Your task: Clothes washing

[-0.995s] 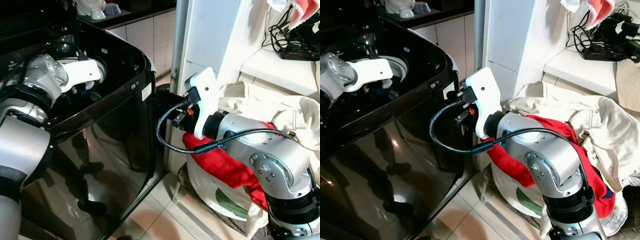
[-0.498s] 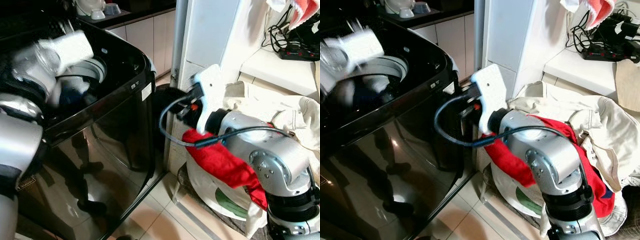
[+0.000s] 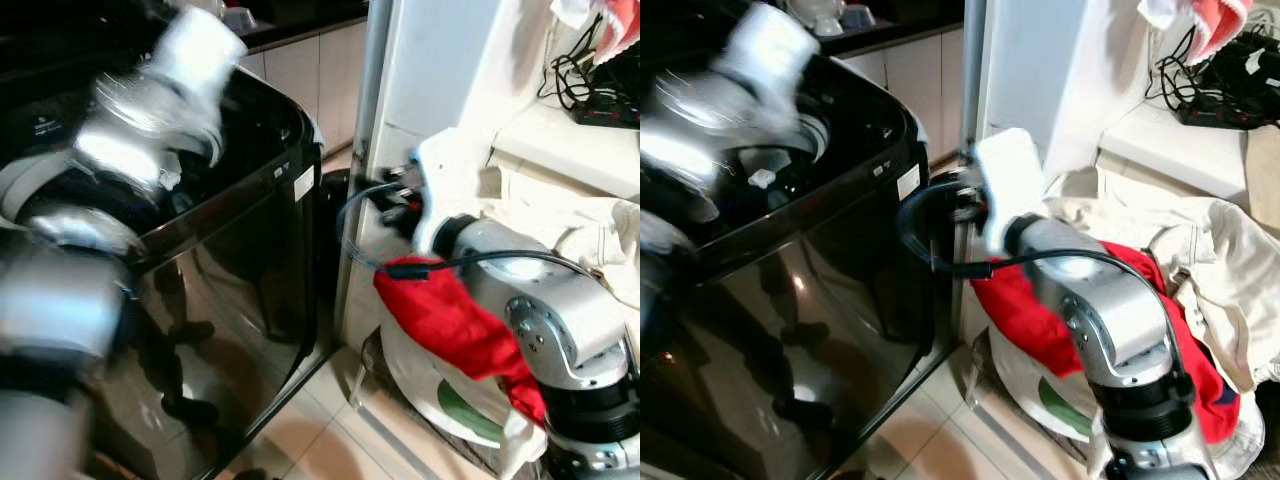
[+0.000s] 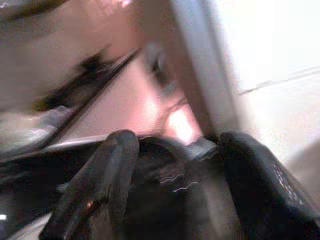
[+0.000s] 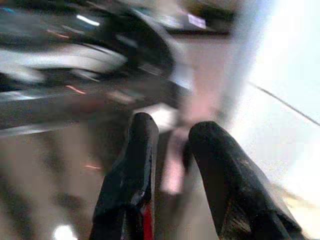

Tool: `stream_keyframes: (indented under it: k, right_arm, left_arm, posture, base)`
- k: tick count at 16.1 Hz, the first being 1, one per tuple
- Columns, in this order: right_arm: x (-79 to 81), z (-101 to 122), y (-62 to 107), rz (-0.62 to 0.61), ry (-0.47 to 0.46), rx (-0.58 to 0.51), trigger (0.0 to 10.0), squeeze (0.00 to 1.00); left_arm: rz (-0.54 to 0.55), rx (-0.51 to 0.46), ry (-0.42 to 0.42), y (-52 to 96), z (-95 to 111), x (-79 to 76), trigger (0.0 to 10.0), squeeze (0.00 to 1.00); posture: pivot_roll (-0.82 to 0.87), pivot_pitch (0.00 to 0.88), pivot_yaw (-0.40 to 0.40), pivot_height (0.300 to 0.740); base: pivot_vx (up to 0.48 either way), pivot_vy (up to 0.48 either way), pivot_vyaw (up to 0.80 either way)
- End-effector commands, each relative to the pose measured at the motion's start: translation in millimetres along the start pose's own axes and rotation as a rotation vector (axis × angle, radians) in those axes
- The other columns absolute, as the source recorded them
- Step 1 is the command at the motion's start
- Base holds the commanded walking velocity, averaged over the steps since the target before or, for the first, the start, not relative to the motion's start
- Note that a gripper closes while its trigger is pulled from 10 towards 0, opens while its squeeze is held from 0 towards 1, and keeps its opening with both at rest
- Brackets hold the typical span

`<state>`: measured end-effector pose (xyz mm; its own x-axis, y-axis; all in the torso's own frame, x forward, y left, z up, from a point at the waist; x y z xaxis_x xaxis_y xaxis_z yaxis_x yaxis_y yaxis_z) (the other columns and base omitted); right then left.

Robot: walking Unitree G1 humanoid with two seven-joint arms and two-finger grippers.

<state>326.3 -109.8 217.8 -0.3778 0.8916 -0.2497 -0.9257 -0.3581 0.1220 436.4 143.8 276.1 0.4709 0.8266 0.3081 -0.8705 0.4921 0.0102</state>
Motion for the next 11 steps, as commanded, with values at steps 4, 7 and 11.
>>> stream_keyframes:
  k: [4,7,11]
  right_arm:
    - [-31.3,-10.0,14.0,-0.122,-0.014,0.045,10.0,0.0]
    - [-11.9,-6.3,17.6,0.031,-0.023,0.015,10.0,0.0]
    - [18.2,-2.4,21.6,0.213,0.017,0.002,10.0,0.0]
  left_arm:
    - [0.022,0.075,0.017,15.8,-43.8,-10.0,10.0,0.0]
    - [0.198,0.267,-0.184,32.8,-56.6,29.2,10.0,0.0]
    - [0.248,0.59,-0.421,57.2,-67.1,73.0,10.0,0.0]
  posture:
    - [-0.11,0.0,0.041,0.74]
    - [-0.09,0.0,0.038,0.74]
    - [-0.09,0.0,0.053,0.74]
  base:
    - [0.0,0.0,0.0]
    - [0.0,0.0,0.0]
    - [0.0,0.0,0.0]
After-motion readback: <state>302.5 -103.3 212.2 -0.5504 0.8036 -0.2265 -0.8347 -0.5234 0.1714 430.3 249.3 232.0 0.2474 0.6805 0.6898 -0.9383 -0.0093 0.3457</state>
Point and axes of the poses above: a point about 5 cm out from each wrist's last joint towards the gripper, its own y axis pointing back from the gripper into the wrist, its own z axis along the axis of the wrist's last joint, x = y × z, the point moved 3 cm from there along -y, pointing out of the wrist towards the gripper, and after that the axes turned 7 degrees about y, right-handed, at the moved point
